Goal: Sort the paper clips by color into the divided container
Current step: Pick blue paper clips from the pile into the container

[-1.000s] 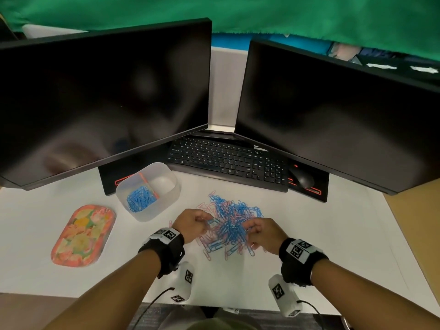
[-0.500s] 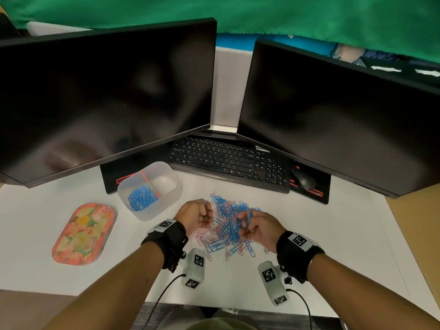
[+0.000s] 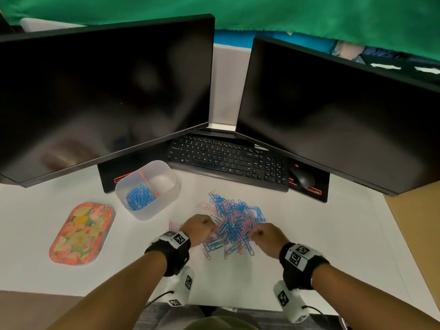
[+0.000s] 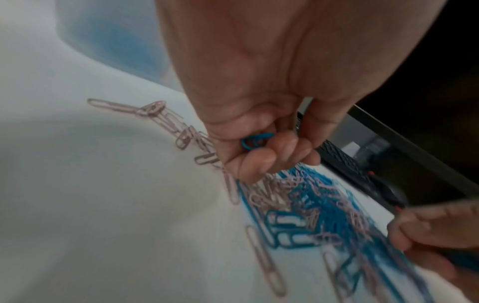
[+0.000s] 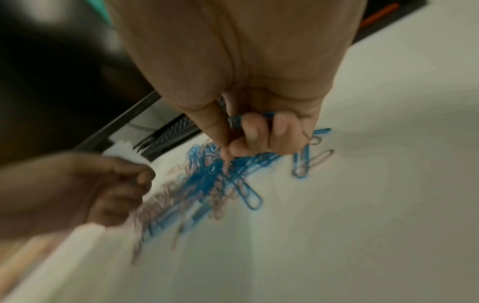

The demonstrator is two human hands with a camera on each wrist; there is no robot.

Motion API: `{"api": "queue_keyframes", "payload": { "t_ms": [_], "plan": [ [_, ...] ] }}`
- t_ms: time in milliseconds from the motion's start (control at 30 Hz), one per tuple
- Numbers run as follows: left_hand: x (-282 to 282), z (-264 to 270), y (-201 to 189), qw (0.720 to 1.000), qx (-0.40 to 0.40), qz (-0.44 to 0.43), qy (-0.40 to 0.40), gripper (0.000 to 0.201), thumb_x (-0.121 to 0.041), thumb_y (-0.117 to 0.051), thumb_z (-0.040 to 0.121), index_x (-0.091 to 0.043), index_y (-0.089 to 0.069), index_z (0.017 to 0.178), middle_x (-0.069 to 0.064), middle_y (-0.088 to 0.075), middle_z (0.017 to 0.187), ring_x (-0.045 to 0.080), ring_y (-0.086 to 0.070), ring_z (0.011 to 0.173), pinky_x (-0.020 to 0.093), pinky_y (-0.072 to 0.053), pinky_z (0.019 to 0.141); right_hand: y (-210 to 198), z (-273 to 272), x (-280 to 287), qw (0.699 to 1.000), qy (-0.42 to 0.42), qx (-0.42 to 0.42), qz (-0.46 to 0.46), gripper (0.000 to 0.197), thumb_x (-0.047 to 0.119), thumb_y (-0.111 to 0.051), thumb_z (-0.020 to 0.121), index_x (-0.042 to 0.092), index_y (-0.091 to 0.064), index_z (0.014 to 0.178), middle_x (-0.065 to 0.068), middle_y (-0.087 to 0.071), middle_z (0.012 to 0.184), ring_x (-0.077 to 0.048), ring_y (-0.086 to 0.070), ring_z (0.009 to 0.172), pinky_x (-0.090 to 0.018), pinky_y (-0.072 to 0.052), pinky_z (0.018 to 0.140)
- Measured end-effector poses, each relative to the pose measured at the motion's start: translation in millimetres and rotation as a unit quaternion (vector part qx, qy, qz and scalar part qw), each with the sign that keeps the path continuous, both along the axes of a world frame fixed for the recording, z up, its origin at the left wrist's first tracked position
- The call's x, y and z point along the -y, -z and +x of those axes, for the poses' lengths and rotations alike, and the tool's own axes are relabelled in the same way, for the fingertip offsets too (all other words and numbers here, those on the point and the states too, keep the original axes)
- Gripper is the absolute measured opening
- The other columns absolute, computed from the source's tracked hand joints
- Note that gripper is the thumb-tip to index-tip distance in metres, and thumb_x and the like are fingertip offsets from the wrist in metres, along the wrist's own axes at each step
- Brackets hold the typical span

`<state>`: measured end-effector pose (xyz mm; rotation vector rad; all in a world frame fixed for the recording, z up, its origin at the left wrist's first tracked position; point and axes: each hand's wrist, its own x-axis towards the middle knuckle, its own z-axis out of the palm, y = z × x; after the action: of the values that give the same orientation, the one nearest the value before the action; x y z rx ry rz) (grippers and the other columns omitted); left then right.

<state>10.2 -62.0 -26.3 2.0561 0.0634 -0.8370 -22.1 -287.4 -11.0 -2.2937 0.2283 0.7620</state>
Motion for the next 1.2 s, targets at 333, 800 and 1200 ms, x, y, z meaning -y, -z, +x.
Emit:
{"api": "queue_keyframes", "payload": {
  "t_ms": [333,800,1200],
  "plan": [
    [4,-12,7,0.952,0.146,0.176,0.203,0.011,-0.016,-0.055,0.082,-0.02,-0.065,0.086,-0.001,-0.067,0.095,0.019,-0.063,0.086,0.028,-0.052,0.078,18,-18,-7,0.991,-0.078,0.07,-0.083,0.023,0.002,-0.055,0.075,0.024,-0.049,0.077,0.01,-0.048,0.067,-0.017,-0.049,0.065,-0.025,-0.044,0.061],
    [-11,-4,-3,0.981,0.146,0.084,0.092,0.008,-0.014,-0.064,0.078,-0.016,-0.071,0.081,-0.003,-0.069,0.09,0.015,-0.064,0.084,0.025,-0.053,0.076,9,-15,-2,0.987,-0.101,0.091,-0.083,0.02,0.008,-0.052,0.081,0.025,-0.047,0.089,0.008,-0.05,0.074,-0.017,-0.051,0.071,-0.023,-0.042,0.066],
    [-26,8,-33,0.988,-0.001,-0.106,-0.11,0.031,0.001,-0.045,0.09,-0.012,-0.072,0.097,-0.002,-0.059,0.079,0.012,-0.045,0.056,0.018,-0.038,0.048,-28,26,-24,0.941,0.17,-0.1,0.274,0.026,-0.003,-0.03,0.079,0.009,-0.052,0.076,-0.003,-0.038,0.058,-0.013,-0.026,0.046,-0.02,-0.019,0.047]
  ]
}}
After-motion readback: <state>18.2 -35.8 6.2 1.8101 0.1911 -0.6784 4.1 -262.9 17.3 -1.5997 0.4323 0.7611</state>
